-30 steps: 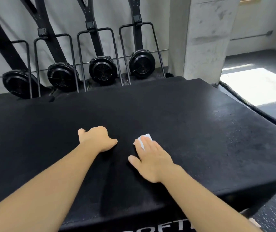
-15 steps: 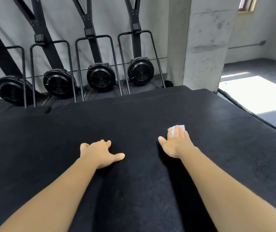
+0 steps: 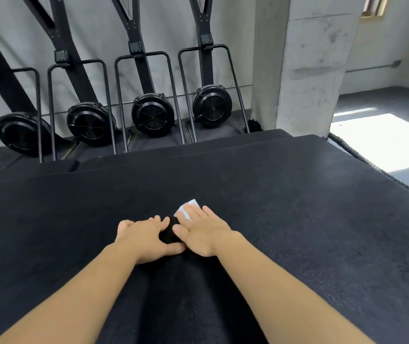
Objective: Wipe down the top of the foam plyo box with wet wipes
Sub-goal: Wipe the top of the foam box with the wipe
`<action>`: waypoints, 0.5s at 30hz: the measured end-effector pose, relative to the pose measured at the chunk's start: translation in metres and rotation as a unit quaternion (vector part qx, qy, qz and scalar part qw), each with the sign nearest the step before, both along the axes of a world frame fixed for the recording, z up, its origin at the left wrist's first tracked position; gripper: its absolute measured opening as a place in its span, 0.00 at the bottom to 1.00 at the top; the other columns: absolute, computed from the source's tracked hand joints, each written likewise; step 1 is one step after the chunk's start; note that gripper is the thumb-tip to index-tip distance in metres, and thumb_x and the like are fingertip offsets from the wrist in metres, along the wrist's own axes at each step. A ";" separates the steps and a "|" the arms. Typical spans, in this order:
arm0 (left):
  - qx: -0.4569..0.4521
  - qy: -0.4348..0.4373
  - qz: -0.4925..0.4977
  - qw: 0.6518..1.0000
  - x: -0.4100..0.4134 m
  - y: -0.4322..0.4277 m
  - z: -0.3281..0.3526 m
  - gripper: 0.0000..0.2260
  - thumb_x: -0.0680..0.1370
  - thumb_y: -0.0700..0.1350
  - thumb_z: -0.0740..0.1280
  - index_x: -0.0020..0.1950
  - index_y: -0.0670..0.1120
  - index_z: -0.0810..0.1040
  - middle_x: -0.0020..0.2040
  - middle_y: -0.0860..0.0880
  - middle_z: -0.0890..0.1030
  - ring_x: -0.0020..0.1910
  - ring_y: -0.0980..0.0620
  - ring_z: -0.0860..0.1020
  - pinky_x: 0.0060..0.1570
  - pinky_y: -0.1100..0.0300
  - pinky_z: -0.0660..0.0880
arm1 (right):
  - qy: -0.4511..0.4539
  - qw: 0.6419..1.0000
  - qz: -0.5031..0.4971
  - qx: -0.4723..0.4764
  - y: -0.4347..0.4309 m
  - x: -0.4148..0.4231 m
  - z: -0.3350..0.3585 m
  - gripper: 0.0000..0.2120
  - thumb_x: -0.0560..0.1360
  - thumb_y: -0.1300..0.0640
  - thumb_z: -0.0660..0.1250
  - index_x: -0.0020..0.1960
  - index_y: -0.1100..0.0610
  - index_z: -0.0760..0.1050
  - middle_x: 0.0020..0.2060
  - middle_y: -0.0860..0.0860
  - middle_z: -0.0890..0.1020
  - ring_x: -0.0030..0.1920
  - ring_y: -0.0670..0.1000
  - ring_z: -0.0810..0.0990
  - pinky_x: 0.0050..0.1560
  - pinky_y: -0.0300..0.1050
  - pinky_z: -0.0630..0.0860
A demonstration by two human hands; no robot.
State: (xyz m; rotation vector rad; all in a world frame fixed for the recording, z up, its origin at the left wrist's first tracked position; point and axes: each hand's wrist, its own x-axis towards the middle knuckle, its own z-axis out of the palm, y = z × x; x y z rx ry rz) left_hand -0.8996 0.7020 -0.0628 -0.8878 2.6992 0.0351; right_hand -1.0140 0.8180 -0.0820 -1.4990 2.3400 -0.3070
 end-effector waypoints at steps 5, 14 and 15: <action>0.007 -0.014 0.002 1.000 -0.002 0.002 0.004 0.41 0.70 0.75 0.56 0.79 0.59 0.51 0.79 0.56 0.53 0.77 0.59 0.54 0.70 0.56 0.51 | 0.044 0.997 -0.068 -0.020 0.056 -0.044 -0.001 0.22 0.83 0.46 0.45 0.75 0.49 0.59 0.73 0.45 0.60 0.64 0.47 0.59 0.73 0.44 0.52; 0.014 -0.019 0.002 1.000 -0.001 0.005 0.005 0.40 0.72 0.74 0.56 0.79 0.58 0.50 0.79 0.55 0.52 0.77 0.58 0.53 0.72 0.53 0.49 | 0.046 0.977 -0.195 0.067 0.101 -0.089 0.000 0.27 0.84 0.46 0.41 0.81 0.55 0.48 0.78 0.51 0.50 0.78 0.51 0.47 0.78 0.48 0.42; 0.016 -0.017 0.002 1.000 0.000 0.005 0.005 0.40 0.72 0.74 0.56 0.79 0.58 0.50 0.79 0.54 0.51 0.77 0.58 0.53 0.73 0.53 0.48 | 0.052 0.973 -0.215 0.072 0.093 -0.083 -0.001 0.28 0.84 0.45 0.41 0.81 0.56 0.46 0.78 0.53 0.49 0.78 0.53 0.46 0.77 0.48 0.42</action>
